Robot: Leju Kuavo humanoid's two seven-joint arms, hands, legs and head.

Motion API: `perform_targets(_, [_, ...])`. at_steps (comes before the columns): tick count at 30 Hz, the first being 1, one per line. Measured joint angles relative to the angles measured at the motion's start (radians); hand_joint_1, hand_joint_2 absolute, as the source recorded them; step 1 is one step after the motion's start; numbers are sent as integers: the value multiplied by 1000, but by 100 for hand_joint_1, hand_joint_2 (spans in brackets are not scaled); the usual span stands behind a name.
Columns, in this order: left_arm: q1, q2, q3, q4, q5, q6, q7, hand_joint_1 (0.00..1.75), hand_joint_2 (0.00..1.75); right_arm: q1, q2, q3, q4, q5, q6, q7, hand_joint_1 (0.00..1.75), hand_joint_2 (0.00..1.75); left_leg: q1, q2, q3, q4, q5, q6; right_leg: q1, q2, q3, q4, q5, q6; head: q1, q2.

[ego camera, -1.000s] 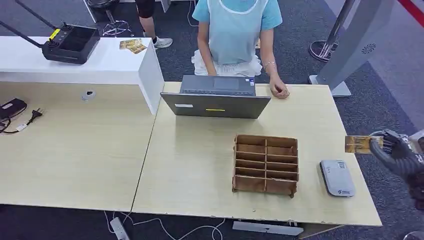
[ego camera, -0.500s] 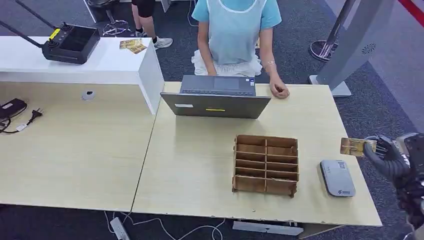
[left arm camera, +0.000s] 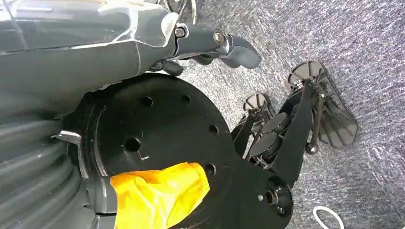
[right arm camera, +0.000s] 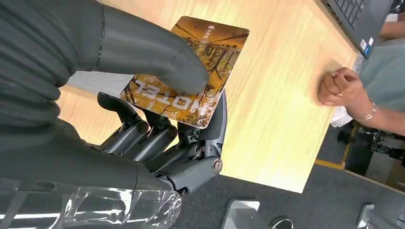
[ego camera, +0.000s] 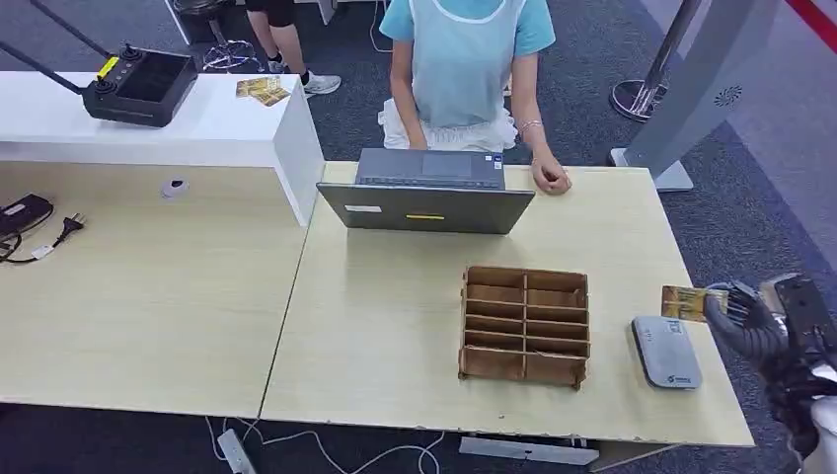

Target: Pass the card to the sensor for recognition and then transmit it.

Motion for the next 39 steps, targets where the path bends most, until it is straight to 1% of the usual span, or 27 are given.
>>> perform_targets(6, [0,1,3,0,0,-4,0,0,175,9,-7,0,7,-3,35,-8,175,175,0,0,0,0,0,0,0,0,0,0,0,0,0,0])
perform_targets(10, [0,1,4,0,-1,-9,1,0,175,29,-28,0,14,-17,70,-23,175,175,0,0,0,0,0,0,0,0,0,0,0,0,0,0])
perform_targets(14, [1,2,4,0,-3,-10,2,0,175,52,-48,0,19,-26,90,-29,175,175,0,0,0,0,0,0,0,0,0,0,0,0,0,0])
perform_targets(18, [1,2,4,0,-5,-9,2,0,175,79,-61,0,23,-27,88,-36,175,175,0,0,0,0,0,0,0,0,0,0,0,0,0,0])
perform_targets(24, [1,2,5,0,-5,-9,2,0,175,100,-63,0,24,-25,86,-42,175,175,0,0,0,0,0,0,0,1,0,0,0,0,0,0])
perform_targets(28, [1,2,5,0,-8,-8,2,0,175,104,-63,0,24,-1,82,-41,175,175,0,0,0,0,0,0,0,1,0,0,0,0,0,0])
perform_targets(33, [0,2,5,0,-12,-7,3,0,175,105,-63,5,28,48,46,-42,175,175,0,0,0,0,0,0,0,0,0,0,0,0,0,0])
perform_targets(39, [0,2,5,0,-14,-7,3,0,175,104,-63,18,29,59,35,-42,175,175,0,0,0,0,0,0,0,0,0,0,0,0,0,0])
